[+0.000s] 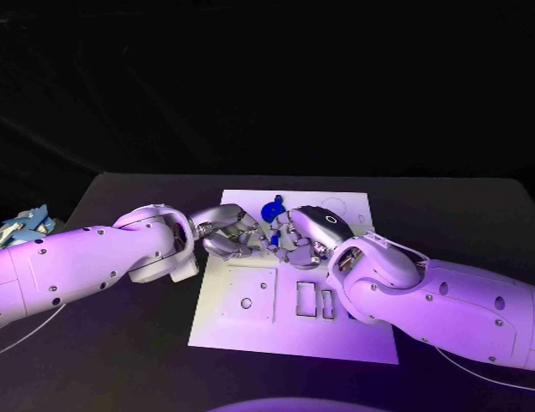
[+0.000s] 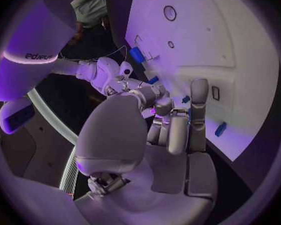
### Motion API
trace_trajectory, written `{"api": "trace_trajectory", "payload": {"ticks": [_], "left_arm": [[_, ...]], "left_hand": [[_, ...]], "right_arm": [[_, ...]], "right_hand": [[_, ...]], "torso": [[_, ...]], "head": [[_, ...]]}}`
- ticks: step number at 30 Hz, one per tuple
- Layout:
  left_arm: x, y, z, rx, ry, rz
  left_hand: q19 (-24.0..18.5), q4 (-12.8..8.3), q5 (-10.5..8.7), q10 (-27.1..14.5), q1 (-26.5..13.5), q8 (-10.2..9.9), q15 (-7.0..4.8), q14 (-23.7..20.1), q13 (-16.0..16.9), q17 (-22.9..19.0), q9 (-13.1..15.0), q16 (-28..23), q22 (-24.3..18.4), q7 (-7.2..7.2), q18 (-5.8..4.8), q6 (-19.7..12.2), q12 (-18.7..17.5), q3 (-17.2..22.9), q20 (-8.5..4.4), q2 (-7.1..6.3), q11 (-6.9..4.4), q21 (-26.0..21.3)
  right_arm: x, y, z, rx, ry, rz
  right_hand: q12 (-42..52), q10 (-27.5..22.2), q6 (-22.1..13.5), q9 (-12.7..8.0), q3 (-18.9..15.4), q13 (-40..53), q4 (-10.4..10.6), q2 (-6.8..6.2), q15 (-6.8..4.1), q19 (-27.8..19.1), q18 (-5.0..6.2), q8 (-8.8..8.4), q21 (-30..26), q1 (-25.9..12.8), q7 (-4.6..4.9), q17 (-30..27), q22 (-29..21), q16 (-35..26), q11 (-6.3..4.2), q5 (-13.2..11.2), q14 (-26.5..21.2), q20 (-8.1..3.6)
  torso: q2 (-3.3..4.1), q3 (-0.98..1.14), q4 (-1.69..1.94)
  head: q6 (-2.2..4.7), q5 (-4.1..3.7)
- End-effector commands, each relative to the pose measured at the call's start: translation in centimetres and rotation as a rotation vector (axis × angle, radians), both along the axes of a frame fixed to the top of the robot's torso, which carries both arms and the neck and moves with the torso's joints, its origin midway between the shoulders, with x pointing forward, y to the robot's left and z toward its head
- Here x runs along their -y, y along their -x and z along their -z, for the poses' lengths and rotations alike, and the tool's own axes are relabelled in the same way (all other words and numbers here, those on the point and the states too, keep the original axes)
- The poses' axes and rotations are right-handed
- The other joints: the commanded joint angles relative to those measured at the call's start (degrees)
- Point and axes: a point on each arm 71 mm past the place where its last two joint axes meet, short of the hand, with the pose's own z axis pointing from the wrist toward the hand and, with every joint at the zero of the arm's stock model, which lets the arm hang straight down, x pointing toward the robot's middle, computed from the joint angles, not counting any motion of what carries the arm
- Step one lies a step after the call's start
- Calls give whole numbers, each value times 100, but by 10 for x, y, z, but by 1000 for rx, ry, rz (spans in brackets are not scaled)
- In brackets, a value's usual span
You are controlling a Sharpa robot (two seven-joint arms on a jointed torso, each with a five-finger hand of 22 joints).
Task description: Assemble the parts on the task board
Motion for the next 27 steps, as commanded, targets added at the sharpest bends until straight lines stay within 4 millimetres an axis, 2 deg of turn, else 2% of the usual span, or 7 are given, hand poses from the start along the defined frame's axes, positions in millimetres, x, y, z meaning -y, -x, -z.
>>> {"api": "trace_trajectory", "payload": {"ticks": [1, 12, 21, 27], "left_arm": [[3, 1, 1, -11, -4, 18], [1, 1, 1, -10, -7, 11], [-22, -6, 2, 5, -25, -47], [-42, -12, 0, 20, -29, -107]], "left_hand": [[33, 4, -2, 15, -35, -22, 13, 265, 8, 457, -5, 28, 5, 10, -6, -4, 34, 22, 13, -23, 36, 21], [43, -2, -3, 18, -34, -26, 15, 268, 15, 465, -6, 31, 29, 11, -9, 1, 43, 35, 16, -26, 37, 36], [38, -6, -7, 14, -41, -22, 16, 275, 12, 482, -2, 38, 27, 9, -8, 29, 47, 47, 19, -35, 37, 41], [25, -7, -8, -5, -52, -19, 17, 278, -12, 488, 1, 41, 8, 12, -3, 48, 34, 51, 21, -49, 40, 37]], "right_arm": [[-3, 2, -2, 16, -7, -21], [-2, 0, 1, 2, 17, -18], [1, -5, 4, -8, 51, -2], [-4, -7, 6, -7, 56, -4]], "right_hand": [[15, 21, 129, 11, 19, 267, 4, 35, -49, 29, -45, 27, 23, 14, -133, 1282, 212, 36, -9, 31, 545, -15], [19, 27, 136, 14, 16, 273, 8, 34, -51, 28, -44, 34, 20, 11, -136, 1279, 211, 35, -11, 22, 545, -16], [19, 27, 136, 14, 16, 273, 8, 34, -51, 28, -44, 34, 20, 11, -136, 1279, 211, 35, -11, 22, 545, -16], [18, 29, 137, 16, 15, 274, 11, 34, -53, 29, -44, 40, 20, 11, -139, 1287, 212, 37, -14, 8, 547, -18]], "torso": [[0, 1, -3], [-5, -1, -2], [-2, 4, -3], [3, -3, -3]], "head": [[-2, 2], [-1, -1], [4, -12], [14, -31]]}}
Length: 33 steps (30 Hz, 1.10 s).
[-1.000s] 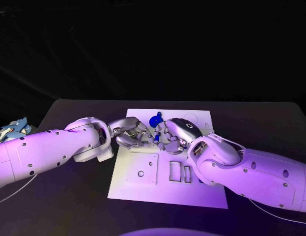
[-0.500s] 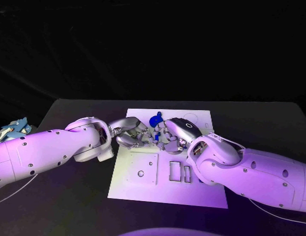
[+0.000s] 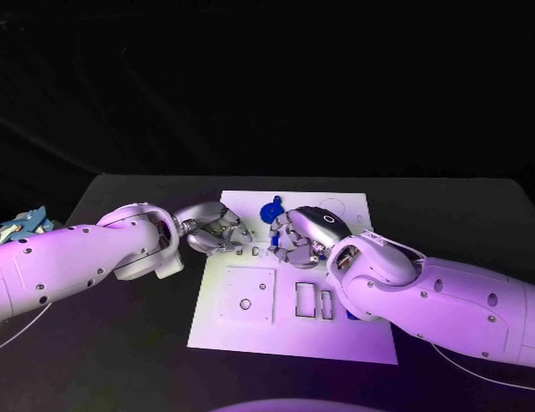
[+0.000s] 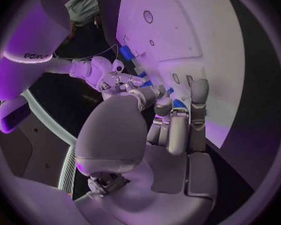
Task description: Assemble the parts on the task board
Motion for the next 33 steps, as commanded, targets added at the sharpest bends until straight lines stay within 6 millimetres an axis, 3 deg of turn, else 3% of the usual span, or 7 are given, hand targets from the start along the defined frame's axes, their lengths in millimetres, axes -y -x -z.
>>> {"api": "trace_trajectory", "payload": {"ticks": [1, 7, 10, 18, 22, 25, 33], "left_arm": [[-8, -4, -3, 17, 17, -34], [-18, -8, -12, 24, 115, -110], [-21, -10, -17, 20, 214, -162], [-21, -11, -30, 11, 482, -298], [-22, -11, -36, -1, 623, -367], [-24, -12, -41, -7, 721, -413], [-25, -12, -49, -7, 831, -452]], "left_hand": [[15, 8, -8, -22, -33, -17, 18, 278, -36, 488, 2, 35, -32, 14, 0, 56, -7, 38, 21, -31, 42, 9], [-42, 7, -9, -113, -53, -25, 24, 275, -155, 477, 1, 31, -126, 23, 16, 66, -91, 46, 27, -62, 50, -31], [-184, 19, -15, -298, -95, -23, 35, 254, -405, 423, 7, 9, -336, 26, 52, 116, -276, 73, 40, -89, 57, -134], [-275, 32, -24, -347, -135, -1, 38, 237, -496, 383, 19, -7, -478, 28, 77, 181, -340, 74, 46, -104, 59, -202], [-379, 12, -19, -654, -155, -17, 52, 183, -947, 278, 17, -54, -558, 44, 85, 189, -690, 113, 60, -125, 74, -287], [-526, -7, -19, -1225, -183, -30, 74, 36, -1731, 12, 17, -177, -639, 58, 83, 179, -1391, 180, 84, -137, 94, -434], [-615, -34, -24, -1246, -236, 2, 83, -76, -2023, -126, 35, -246, -742, 56, 86, 186, -1674, 167, 102, -143, 94, -594]], "right_arm": [[-4, -1, 2, 0, 24, -9], [-10, -5, 6, 1, 28, -8], [-14, -7, 9, 2, 31, -6], [-23, -12, 18, -4, 68, 0], [-26, -13, 21, -8, 84, 0], [-28, -13, 23, -11, 93, -1], [-30, -12, 25, -12, 120, 0]], "right_hand": [[17, 29, 147, 8, 17, 276, 11, 37, -54, 24, -42, 27, 11, 14, -129, 1286, 201, 37, -15, 0, 546, -18], [17, 29, 147, 8, 17, 276, 11, 37, -54, 24, -42, 27, 11, 14, -129, 1286, 201, 37, -15, 0, 546, -18], [11, 25, 146, 8, 19, 271, 10, 39, -55, 27, -43, 29, 15, 18, -131, 1292, 205, 38, -16, -2, 547, -19], [7, 22, 143, 8, 22, 267, 9, 40, -56, 24, -42, 30, 11, 22, -131, 1286, 202, 36, -17, -4, 546, -20], [7, 22, 143, 8, 22, 267, 9, 40, -56, 24, -42, 30, 11, 22, -131, 1286, 202, 36, -17, -4, 546, -20], [2, 18, 139, 9, 24, 262, 7, 41, -57, 15, -38, 31, -6, 26, -131, 1284, 189, 36, -18, -7, 545, -21], [2, 18, 139, 9, 24, 262, 7, 41, -57, 15, -38, 31, -6, 26, -131, 1284, 189, 36, -18, -7, 545, -21]], "torso": [[7, -1, 6], [9, -8, 10], [4, -11, 12], [11, -10, 7], [8, 1, 2], [3, 2, -2], [1, 8, -1]], "head": [[0, -15], [0, -12], [-7, 2], [-8, 13], [-14, 20], [-20, 29], [-33, 47]]}}
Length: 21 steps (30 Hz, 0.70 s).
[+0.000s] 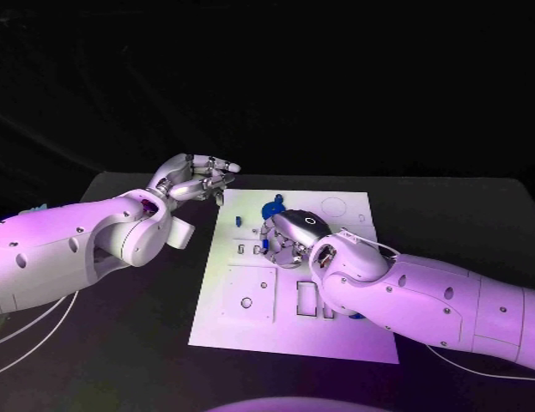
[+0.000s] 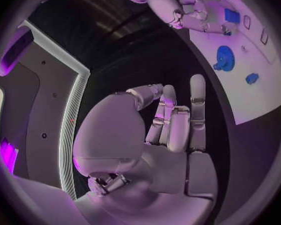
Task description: Assemble the parts on the task board
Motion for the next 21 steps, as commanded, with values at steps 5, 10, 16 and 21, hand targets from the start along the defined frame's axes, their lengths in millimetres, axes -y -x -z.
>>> {"api": "trace_trajectory", "payload": {"ticks": [5, 10, 16, 21], "left_arm": [[-2, -1, -6, 15, 128, -62], [-1, -1, -6, 13, 134, -62], [-1, -1, -6, 11, 136, -59], [-1, -1, -6, 8, 137, -57]], "left_hand": [[-37, -6, -29, -13, -82, 6, 2, -39, -70, -10, 13, -39, -22, 18, 86, 18, -59, 1, 2, -22, 6, -43], [-34, -1, -33, 1, -97, 8, 3, -39, -87, -6, 14, -37, -29, 19, 86, 17, -67, -15, 4, -29, 7, -50], [-32, 2, -34, 9, -105, 9, 4, -38, -97, -2, 15, -35, -32, 19, 86, 16, -70, -24, 5, -32, 7, -54], [-29, 3, -35, 14, -110, 9, 4, -39, -102, -4, 15, -36, -34, 20, 86, 13, -72, -30, 5, -34, 7, -56]], "right_arm": [[-2, 1, 2, 5, 53, -2], [-3, 2, 3, 3, 65, -3], [-3, 2, 3, -1, 76, -2], [-4, 2, 4, -2, 79, -3]], "right_hand": [[2, 19, 149, 5, 25, 264, 8, 50, -36, 15, -38, 18, -5, 34, -121, 1285, 191, 36, -18, -1, 567, -21], [-4, 14, 142, 6, 28, 259, 5, 50, -37, 18, -40, 19, -1, 40, -120, 1286, 196, 36, -18, -8, 567, -22], [-22, 1, 130, 6, 17, 243, 11, 35, -36, 11, -37, 22, -15, 31, -115, 1281, 187, 34, -15, -39, 565, -24], [-46, -18, 116, 4, 8, 220, 17, 22, -35, 5, -35, 21, -28, 22, -110, 1275, 179, 32, -11, -63, 564, -24]], "torso": [[-2, 5, -4], [0, 10, -1], [0, 4, 3], [-4, 3, -1]], "head": [[-12, 13], [-19, 16], [-30, 15], [-35, 18]]}}
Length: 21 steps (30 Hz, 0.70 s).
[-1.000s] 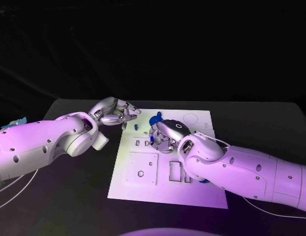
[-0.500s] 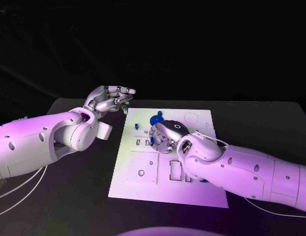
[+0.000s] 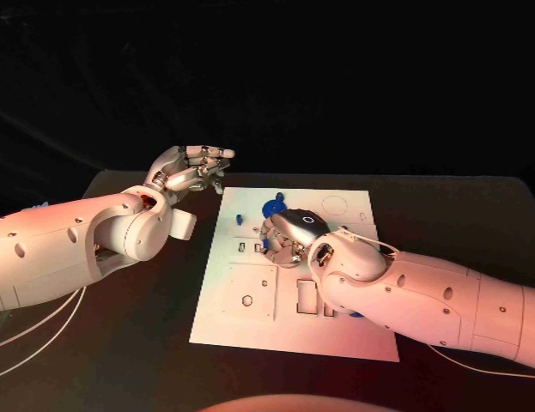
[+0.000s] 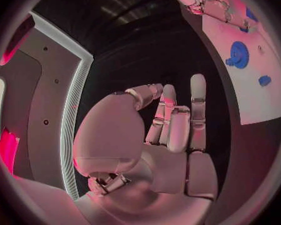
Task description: Assemble the parts on the task board
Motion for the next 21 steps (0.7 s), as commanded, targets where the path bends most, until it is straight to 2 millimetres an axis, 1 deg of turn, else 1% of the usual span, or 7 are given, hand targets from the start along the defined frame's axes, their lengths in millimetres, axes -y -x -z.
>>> {"api": "trace_trajectory", "payload": {"ticks": [1, 5, 21], "left_arm": [[2, 0, -2, 11, 19, 2], [2, 0, -2, 9, 20, 4], [1, -1, -1, 3, 19, 6]], "left_hand": [[-29, 4, -36, 17, -68, 8, 4, -40, -14, 0, 9, -36, -10, 21, 86, 13, -29, -33, 5, 10, 8, -32], [-28, 4, -36, 18, -69, 8, 4, -40, -16, 1, 9, -35, -11, 21, 86, 11, -30, -35, 5, 9, 8, -33], [-20, 2, -38, 29, -75, -3, 5, -41, -36, 1, 5, -34, -18, 24, 86, -13, -39, -49, 7, 2, 8, -40]], "right_arm": [[0, 1, 4, -8, 40, 1], [0, 1, 4, -8, 41, 1], [1, 0, 4, -4, 35, 1]], "right_hand": [[-23, -20, 124, 3, 7, 213, 18, 17, -34, 4, -35, 34, -29, 18, -99, 1270, 177, 31, -11, -22, 564, -24], [-46, -39, 98, -2, -5, 192, 27, -4, -30, -6, -31, 28, -48, 6, -89, 1259, 164, 27, -4, -42, 561, -23], [-74, -62, 31, -21, -19, 172, 47, -33, -15, -27, -24, -1, -90, -13, -62, 1242, 137, 20, 17, -54, 557, -15]], "torso": [[-1, -2, -2], [0, -4, 3], [-3, 2, -3]], "head": [[-1, 1], [-2, -2], [-16, -2]]}}
